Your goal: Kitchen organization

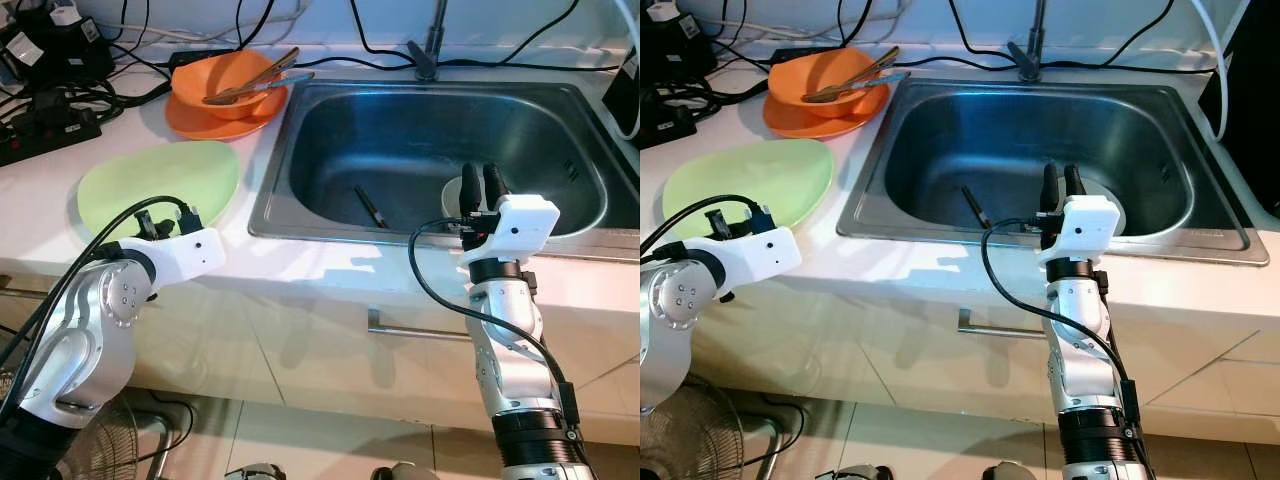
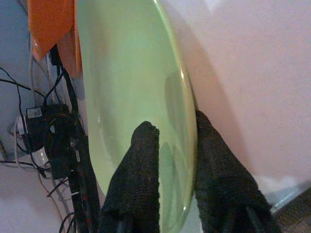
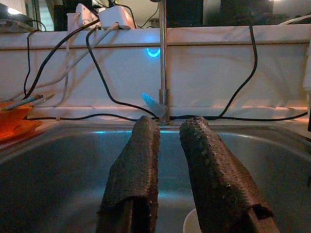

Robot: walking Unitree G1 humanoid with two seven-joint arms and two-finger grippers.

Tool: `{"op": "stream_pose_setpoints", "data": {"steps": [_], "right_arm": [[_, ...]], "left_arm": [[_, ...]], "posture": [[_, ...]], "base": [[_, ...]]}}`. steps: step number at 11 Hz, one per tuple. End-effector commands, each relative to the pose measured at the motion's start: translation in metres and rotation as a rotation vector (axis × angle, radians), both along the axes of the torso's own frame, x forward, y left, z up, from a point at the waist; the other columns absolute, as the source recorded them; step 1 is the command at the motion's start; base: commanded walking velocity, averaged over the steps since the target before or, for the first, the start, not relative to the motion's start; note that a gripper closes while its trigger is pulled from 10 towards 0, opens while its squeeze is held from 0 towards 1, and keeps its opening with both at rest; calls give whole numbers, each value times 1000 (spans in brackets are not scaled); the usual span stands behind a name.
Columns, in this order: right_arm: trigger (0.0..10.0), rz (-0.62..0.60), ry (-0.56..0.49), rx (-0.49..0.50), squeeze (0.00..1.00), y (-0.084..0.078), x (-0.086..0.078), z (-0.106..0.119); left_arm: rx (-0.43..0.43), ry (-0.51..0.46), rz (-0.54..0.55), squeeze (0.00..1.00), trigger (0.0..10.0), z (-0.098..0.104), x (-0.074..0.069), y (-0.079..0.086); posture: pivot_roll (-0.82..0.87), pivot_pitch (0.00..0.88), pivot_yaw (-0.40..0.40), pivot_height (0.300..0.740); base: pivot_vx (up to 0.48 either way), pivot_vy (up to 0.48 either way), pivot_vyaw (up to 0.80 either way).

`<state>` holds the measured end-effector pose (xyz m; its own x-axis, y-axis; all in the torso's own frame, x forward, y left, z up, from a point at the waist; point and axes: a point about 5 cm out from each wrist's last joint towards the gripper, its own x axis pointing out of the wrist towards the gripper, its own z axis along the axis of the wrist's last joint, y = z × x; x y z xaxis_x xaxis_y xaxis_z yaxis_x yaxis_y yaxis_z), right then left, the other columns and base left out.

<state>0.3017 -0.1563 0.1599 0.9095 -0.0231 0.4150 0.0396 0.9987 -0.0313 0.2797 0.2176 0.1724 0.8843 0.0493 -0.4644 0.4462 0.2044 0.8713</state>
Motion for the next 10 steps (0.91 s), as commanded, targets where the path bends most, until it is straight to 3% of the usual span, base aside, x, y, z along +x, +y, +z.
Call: {"op": "stream_pose_setpoints", "data": {"steps": [1,5,7,9,10], "right_arm": [[10000,-2,-3,6,0,0,1,2],[10000,-2,4,3,0,0,2,2],[10000,1,9,1,0,1,3,0],[10000,5,11,0,0,1,3,0],[10000,6,13,-2,0,1,4,0]], "left_arm": [[-19,190,32,0,0,-37,-8,5],[-28,168,23,0,0,-36,-6,0],[-25,116,31,0,0,-32,-3,-2],[-1,-6,60,0,0,-19,5,-3],[-3,-109,72,0,3216,-9,10,-6]], "posture": [[80,87,24,740],[84,84,22,740],[88,83,20,740],[91,81,17,740],[96,79,13,740]], "base": [[0,0,0],[0,0,0],[0,0,0],[0,0,0],[0,0,0]]}}
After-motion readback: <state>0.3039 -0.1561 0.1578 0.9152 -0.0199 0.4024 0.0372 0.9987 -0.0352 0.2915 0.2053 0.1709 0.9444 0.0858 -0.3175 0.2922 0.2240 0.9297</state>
